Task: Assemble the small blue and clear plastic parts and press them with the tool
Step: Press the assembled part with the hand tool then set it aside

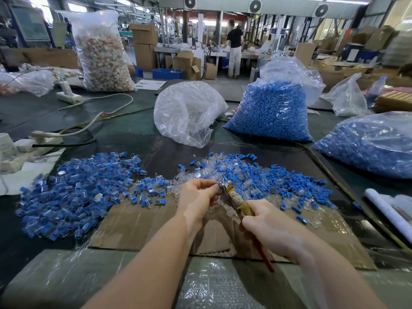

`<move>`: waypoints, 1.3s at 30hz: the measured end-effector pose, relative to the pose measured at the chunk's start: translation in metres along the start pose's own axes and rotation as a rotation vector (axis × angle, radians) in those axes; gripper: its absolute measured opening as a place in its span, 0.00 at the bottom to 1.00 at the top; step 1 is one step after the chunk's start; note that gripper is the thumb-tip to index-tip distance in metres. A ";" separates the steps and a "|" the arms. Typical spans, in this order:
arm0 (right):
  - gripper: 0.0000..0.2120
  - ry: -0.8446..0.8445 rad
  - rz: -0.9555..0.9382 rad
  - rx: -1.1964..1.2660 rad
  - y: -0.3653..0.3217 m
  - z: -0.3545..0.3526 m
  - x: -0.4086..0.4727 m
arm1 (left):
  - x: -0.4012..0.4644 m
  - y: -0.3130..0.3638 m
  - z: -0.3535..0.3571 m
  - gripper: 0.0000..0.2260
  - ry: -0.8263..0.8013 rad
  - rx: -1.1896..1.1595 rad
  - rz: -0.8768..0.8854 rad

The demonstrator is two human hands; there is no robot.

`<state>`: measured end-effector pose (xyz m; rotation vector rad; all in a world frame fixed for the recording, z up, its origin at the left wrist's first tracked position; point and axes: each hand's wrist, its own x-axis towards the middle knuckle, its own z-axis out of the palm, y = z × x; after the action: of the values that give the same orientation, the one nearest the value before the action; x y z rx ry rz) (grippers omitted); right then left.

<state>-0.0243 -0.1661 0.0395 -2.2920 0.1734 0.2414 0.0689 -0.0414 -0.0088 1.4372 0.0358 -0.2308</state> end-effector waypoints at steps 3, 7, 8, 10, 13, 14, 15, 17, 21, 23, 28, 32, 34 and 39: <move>0.12 0.034 -0.012 -0.069 -0.001 0.001 -0.001 | -0.002 0.001 0.001 0.04 0.005 0.008 0.015; 0.11 0.054 0.016 -0.068 0.002 0.004 0.001 | -0.003 0.001 0.004 0.05 0.011 0.003 0.033; 0.11 0.061 0.012 -0.059 0.002 0.006 0.001 | -0.003 0.001 0.004 0.05 0.013 -0.001 0.032; 0.09 0.082 -0.020 -0.034 0.003 0.008 0.000 | -0.004 0.001 0.004 0.04 0.017 -0.008 0.020; 0.04 0.152 -0.041 0.079 0.005 0.011 0.000 | -0.005 0.002 -0.003 0.04 0.048 0.008 0.028; 0.05 0.195 -0.034 0.086 0.008 0.011 0.001 | -0.005 0.003 -0.008 0.04 0.076 0.060 0.066; 0.07 0.246 -0.027 0.059 0.012 0.009 0.003 | -0.004 0.005 -0.014 0.04 0.124 0.171 0.127; 0.14 0.349 0.004 -0.044 0.022 0.004 0.007 | -0.002 0.008 -0.033 0.03 0.260 0.473 0.280; 0.23 0.463 0.094 -0.309 0.043 -0.003 0.013 | 0.005 0.012 -0.079 0.07 0.533 0.935 0.412; 0.19 0.524 0.103 -0.383 0.050 -0.004 0.014 | 0.010 0.011 -0.096 0.09 0.587 1.084 0.410; 0.28 0.580 0.160 -0.567 0.063 -0.002 0.020 | 0.016 0.006 -0.112 0.11 0.611 1.274 0.348; 0.30 0.599 0.186 -0.641 0.068 0.004 0.021 | 0.015 0.003 -0.095 0.11 0.576 1.185 0.430; 0.30 0.614 0.189 -0.669 0.068 0.007 0.021 | 0.012 0.002 -0.078 0.08 0.455 1.083 0.528; 0.32 0.612 0.205 -0.703 0.068 0.010 0.019 | 0.000 -0.010 -0.039 0.08 0.087 0.981 0.564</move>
<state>-0.0206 -0.2045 -0.0204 -2.9868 0.7349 -0.3691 0.0720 -0.0044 -0.0238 2.3532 -0.4656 0.3358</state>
